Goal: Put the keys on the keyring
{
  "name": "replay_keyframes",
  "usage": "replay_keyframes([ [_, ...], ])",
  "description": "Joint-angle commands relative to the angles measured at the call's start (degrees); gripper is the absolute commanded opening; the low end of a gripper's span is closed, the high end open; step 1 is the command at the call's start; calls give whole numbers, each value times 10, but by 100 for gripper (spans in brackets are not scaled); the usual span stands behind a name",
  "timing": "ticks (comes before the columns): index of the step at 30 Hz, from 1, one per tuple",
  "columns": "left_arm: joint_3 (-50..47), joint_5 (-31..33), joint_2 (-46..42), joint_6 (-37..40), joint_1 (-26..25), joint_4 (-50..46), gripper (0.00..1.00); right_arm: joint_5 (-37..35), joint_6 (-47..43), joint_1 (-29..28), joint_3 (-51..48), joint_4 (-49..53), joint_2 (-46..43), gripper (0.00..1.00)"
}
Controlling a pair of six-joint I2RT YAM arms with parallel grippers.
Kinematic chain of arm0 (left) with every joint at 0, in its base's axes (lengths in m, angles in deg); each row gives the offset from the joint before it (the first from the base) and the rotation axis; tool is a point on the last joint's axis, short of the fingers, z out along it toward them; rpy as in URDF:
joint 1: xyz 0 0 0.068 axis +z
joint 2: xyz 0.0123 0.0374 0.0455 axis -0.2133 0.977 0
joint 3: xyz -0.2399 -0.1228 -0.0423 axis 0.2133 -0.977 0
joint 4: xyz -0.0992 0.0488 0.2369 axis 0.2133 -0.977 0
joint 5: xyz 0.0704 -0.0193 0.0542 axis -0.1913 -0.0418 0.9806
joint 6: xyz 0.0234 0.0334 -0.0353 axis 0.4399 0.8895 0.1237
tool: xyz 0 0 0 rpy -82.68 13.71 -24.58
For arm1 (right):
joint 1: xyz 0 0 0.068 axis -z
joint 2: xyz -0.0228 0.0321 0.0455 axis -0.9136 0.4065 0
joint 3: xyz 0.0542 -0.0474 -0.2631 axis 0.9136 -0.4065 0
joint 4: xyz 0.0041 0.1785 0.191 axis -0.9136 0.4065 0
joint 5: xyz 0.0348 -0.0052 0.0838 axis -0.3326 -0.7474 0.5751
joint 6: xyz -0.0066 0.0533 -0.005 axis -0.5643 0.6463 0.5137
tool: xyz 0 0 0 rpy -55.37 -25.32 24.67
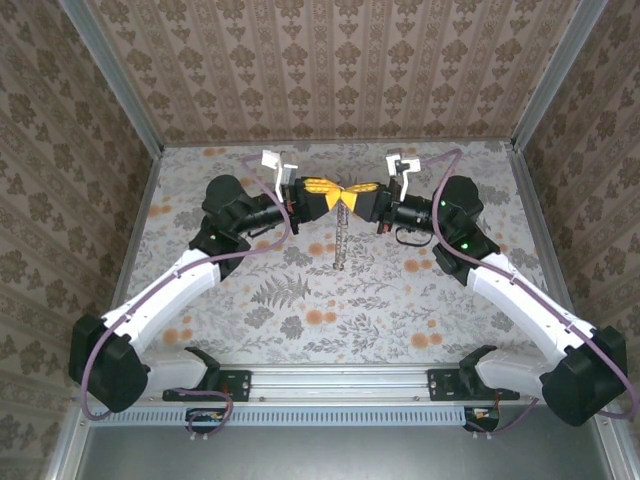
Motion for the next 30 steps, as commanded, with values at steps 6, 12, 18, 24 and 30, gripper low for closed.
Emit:
replay_keyframes([
  [6,46,16,-53,132,34,-200,40,-13,-132,14,78,226,4,0],
  [12,96,-6,-48,201,64,-324,54,-16,-182,15,111,299,30,0],
  [18,140,-39,-22,258,90,-420,65,-23,-245,15,150,377,54,0],
  [24,158,-91,1,287,113,-464,68,-17,-296,15,185,440,75,0],
  [30,184,-153,37,311,112,-510,55,17,-346,15,204,487,79,0],
])
